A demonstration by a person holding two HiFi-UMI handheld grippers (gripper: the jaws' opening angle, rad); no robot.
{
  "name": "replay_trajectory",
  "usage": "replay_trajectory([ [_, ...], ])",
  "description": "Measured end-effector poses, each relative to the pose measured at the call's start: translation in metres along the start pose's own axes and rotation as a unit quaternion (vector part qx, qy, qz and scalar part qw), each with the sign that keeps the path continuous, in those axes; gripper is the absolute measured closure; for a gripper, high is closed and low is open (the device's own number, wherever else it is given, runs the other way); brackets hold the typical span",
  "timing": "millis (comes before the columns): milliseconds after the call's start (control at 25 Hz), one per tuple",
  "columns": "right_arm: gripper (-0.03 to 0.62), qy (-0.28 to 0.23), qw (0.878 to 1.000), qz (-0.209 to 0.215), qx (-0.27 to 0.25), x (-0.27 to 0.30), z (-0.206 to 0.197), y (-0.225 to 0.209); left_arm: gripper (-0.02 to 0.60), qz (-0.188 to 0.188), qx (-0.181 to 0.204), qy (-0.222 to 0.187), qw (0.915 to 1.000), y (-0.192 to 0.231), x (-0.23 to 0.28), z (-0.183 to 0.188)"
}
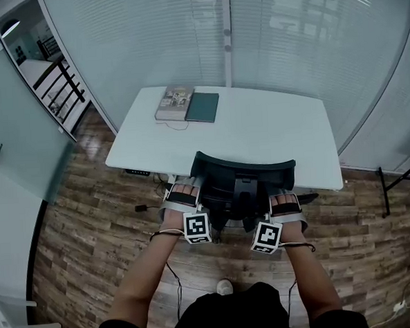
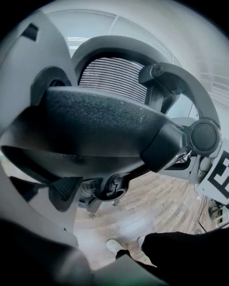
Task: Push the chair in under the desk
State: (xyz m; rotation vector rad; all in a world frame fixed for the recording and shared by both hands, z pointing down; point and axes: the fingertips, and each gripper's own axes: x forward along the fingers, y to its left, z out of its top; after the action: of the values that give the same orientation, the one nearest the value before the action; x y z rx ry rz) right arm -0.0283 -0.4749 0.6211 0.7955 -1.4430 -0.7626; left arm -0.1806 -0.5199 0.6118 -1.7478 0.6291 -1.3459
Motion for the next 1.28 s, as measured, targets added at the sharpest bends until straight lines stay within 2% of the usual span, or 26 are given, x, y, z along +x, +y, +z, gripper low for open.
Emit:
replay_trajectory([
  [520, 0.131, 0.013, 1.000, 0.000, -0.007, 0.021, -0.011, -0.008, 0.103, 0.006, 0.002, -0.003, 1.0000, 0.013, 0.019, 0.000],
  [880, 0.131, 0.014, 1.000, 0.000, -0.006, 0.041, -0.023, -0.026, 0.103, -0.004, 0.002, 0.001, 1.0000, 0.028, 0.039, 0.003],
  [1280, 0.129, 0.022, 1.000, -0.006, -0.006, 0.051, -0.014, -0.033, 0.103, 0.003, 0.001, -0.012, 0.9999, 0.037, 0.054, -0.007],
])
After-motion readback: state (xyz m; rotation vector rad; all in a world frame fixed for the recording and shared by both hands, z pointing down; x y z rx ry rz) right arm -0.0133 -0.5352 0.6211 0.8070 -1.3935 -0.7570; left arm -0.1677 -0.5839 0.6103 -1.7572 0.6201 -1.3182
